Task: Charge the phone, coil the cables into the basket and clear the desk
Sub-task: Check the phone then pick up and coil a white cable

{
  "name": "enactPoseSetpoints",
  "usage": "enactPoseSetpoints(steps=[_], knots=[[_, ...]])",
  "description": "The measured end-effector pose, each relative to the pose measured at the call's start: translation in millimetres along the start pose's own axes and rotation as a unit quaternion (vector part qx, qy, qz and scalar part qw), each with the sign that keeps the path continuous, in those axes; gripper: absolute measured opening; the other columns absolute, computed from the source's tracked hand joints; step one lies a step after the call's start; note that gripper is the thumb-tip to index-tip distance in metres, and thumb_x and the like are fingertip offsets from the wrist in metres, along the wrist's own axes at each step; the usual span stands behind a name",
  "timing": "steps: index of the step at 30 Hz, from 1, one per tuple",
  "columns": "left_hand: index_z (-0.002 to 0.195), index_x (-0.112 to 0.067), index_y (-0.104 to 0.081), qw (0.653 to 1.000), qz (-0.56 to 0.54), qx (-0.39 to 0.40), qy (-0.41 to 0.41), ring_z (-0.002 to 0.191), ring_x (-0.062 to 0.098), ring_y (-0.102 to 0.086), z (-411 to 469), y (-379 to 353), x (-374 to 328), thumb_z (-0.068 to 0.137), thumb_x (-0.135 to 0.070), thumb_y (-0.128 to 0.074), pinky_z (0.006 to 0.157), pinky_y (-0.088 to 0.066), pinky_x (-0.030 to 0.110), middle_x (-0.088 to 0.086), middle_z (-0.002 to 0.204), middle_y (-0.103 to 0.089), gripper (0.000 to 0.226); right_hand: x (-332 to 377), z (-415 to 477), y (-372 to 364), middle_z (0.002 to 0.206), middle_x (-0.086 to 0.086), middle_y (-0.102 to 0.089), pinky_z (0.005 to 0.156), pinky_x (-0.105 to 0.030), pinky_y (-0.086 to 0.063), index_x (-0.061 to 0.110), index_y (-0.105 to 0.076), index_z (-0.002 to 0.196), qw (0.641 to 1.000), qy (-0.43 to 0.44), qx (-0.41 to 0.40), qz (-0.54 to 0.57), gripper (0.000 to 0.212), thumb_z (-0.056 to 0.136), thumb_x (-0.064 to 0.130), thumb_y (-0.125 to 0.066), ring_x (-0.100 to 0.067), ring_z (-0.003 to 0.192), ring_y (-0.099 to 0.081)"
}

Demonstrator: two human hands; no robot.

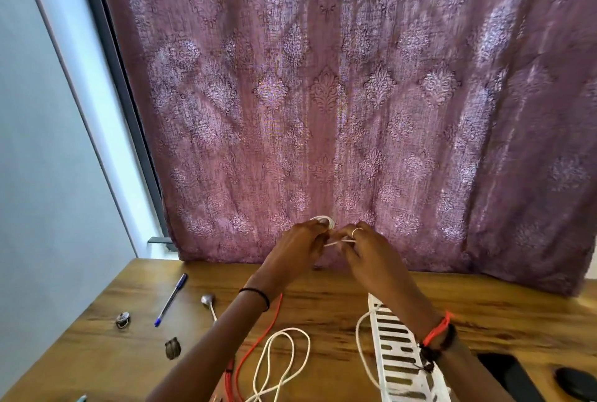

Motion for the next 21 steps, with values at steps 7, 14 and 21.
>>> enactPoseSetpoints(steps=[7, 14, 21], knots=[[0.072, -0.008, -0.057, 0.972, -0.211, 0.034, 0.094, 0.046, -0.006, -0.039, -3, 1, 7, 0.095, -0.009, -0.049, 0.052, -0.032, 0.016, -0.013, 0.047, -0.045, 0.025, -4, 9, 17, 0.1, -0.007, -0.055, 0.073, -0.012, -0.04, 0.008, -0.064, 0.097, 0.997, 0.04, -0.028, 0.056, 0.01, 0.09, 0.01, -0.057, -0.016, 0.084, -0.056], [0.085, -0.022, -0.065, 0.953, -0.279, 0.07, 0.097, 0.053, 0.001, -0.04, -8, 4, 1, 0.096, -0.009, -0.048, 0.054, -0.033, 0.017, -0.004, 0.058, -0.045, 0.024, -1, 11, 20, 0.094, -0.013, -0.049, 0.077, 0.002, -0.032, 0.006, -0.069, 0.103, 0.993, 0.071, -0.054, 0.078, 0.023, 0.091, -0.003, -0.051, -0.015, 0.084, -0.05], [0.101, 0.004, -0.063, 0.865, -0.455, 0.049, 0.204, 0.041, -0.001, -0.043, -8, -3, 8, 0.095, -0.001, -0.042, 0.045, -0.035, 0.009, -0.012, 0.045, -0.049, 0.023, -5, 12, 17, 0.097, -0.005, -0.063, 0.071, -0.003, -0.034, 0.008, -0.065, 0.1, 0.985, 0.048, -0.117, 0.117, 0.012, 0.09, 0.008, -0.058, -0.01, 0.083, -0.056]])
Point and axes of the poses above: each hand's wrist, its own z-axis towards the middle knuckle, its own y-axis out of the back of the hand, x = y × z, the point moved 5 cm from there along z, towards the middle knuckle
